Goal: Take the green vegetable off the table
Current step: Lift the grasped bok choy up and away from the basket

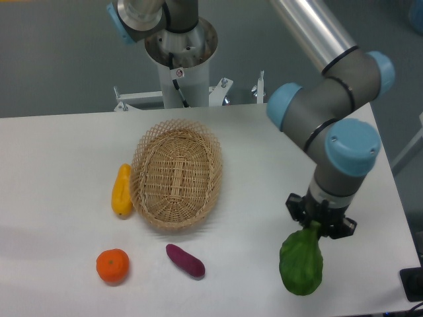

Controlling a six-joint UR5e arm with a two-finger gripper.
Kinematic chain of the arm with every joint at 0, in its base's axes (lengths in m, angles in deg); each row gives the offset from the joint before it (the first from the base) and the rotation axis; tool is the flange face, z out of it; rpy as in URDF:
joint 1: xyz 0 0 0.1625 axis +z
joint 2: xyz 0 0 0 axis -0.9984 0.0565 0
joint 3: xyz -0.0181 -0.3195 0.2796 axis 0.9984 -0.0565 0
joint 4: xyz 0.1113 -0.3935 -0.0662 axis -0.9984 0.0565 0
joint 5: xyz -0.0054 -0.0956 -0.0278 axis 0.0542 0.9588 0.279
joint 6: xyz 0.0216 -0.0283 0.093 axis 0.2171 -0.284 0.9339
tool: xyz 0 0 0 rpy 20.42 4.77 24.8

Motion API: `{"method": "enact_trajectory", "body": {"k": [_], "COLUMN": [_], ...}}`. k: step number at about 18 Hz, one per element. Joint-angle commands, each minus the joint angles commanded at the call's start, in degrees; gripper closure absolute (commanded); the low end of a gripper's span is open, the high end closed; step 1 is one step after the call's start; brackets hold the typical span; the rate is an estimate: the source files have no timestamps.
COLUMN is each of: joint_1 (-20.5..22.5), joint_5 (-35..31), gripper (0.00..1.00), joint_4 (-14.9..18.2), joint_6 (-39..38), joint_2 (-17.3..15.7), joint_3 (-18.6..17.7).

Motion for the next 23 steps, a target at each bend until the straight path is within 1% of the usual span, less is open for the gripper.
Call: {"method": "enact_trajectory", "body": {"k": [6, 11, 16, 23], "joint_1": [0.6, 0.2, 0.5, 0.5], "joint_5": [-0.2, -2.8, -2.9, -3.1], "gripper": [0.98, 0.95, 0.95, 0.97], "joint_4": [0.2, 0.0, -0.2, -0.1], "joint_6": [1.7, 3.0, 5.0, 5.0], "joint_2": [0.9, 0.7, 0.7, 0.8], "joint_3": [0.0, 0.4, 0.8, 0.9]}}
